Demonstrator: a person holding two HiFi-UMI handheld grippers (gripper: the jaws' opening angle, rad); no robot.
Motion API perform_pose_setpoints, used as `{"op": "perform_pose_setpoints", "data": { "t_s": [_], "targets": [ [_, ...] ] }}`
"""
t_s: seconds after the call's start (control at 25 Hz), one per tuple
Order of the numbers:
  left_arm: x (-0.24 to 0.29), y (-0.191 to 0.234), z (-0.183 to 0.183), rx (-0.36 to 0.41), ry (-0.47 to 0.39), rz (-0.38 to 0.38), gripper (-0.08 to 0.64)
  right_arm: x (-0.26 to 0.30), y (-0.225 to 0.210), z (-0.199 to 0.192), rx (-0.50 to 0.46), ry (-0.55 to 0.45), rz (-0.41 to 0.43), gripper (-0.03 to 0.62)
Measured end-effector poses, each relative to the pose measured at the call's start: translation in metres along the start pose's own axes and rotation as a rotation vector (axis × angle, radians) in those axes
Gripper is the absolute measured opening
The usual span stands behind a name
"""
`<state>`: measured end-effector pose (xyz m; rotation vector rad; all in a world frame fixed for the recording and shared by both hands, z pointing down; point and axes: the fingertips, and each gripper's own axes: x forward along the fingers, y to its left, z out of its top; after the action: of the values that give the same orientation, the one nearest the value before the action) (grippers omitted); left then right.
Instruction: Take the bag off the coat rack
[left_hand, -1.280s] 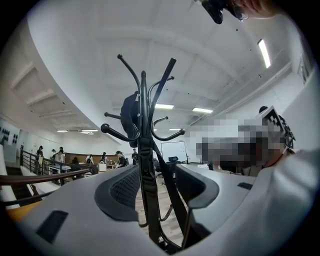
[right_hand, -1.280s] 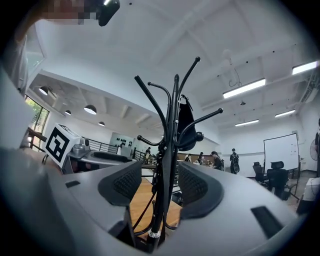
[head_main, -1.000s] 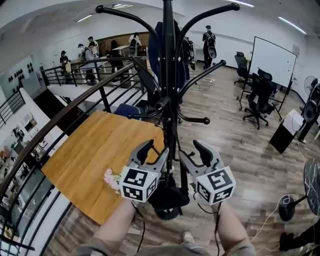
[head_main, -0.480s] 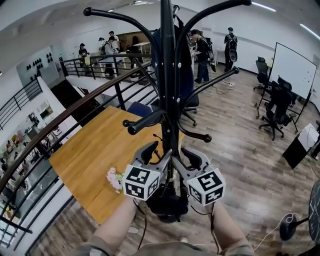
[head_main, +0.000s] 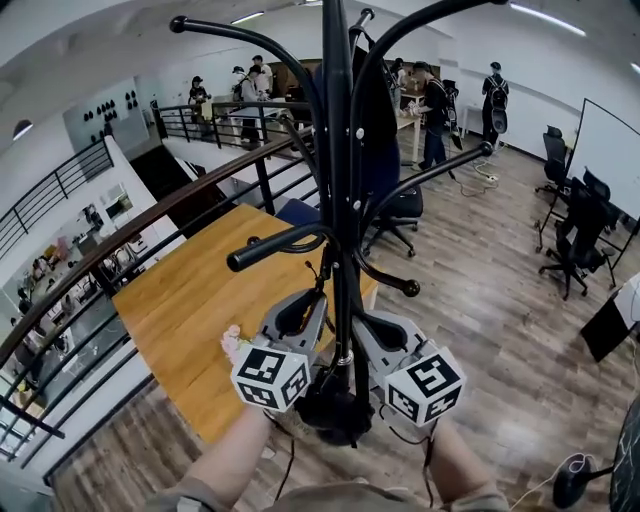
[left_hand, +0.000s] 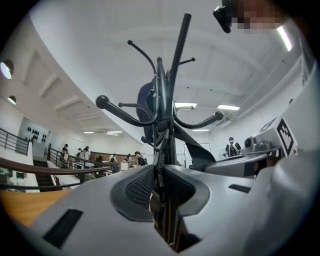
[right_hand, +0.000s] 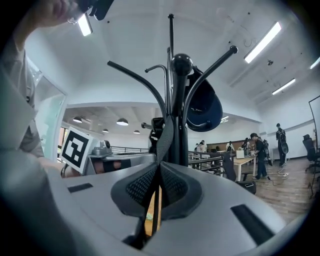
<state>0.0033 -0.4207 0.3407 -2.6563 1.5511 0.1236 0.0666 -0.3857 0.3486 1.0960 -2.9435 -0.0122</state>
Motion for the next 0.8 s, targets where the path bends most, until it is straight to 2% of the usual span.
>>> {"op": "perform_pose_setpoints", "data": {
  "t_s": [0.08,0.28,0.48,0.68,0.8],
  "targets": [
    [-0.003,0.008,0.005,0.000,0.002,0.033,0.064,-0.005,0.000,0.007,0.008,-0.014,0.013,0.032],
    [-0.011,0.013,0.018,0.027,0.012,0.050,0.064,-0.011,0.009,0.035,-0.010,-0.072,0.043,0.032],
    [-0.017,0.014,0.021,0.056,0.007,0.117,0.066,-0.015,0.014,0.046,-0.037,-0.076,0.081,0.032],
    [-0.030,0.014,0.024,0.111,0.013,0.131,0.066,-0.014,0.028,0.046,0.019,-0.070,0.128,0.032],
    [-0.036,0.011,0.021,0.091,0.030,0.099,0.066,-0.015,0.035,0.043,0.120,-0.065,0.172,0.032]
  ]
}}
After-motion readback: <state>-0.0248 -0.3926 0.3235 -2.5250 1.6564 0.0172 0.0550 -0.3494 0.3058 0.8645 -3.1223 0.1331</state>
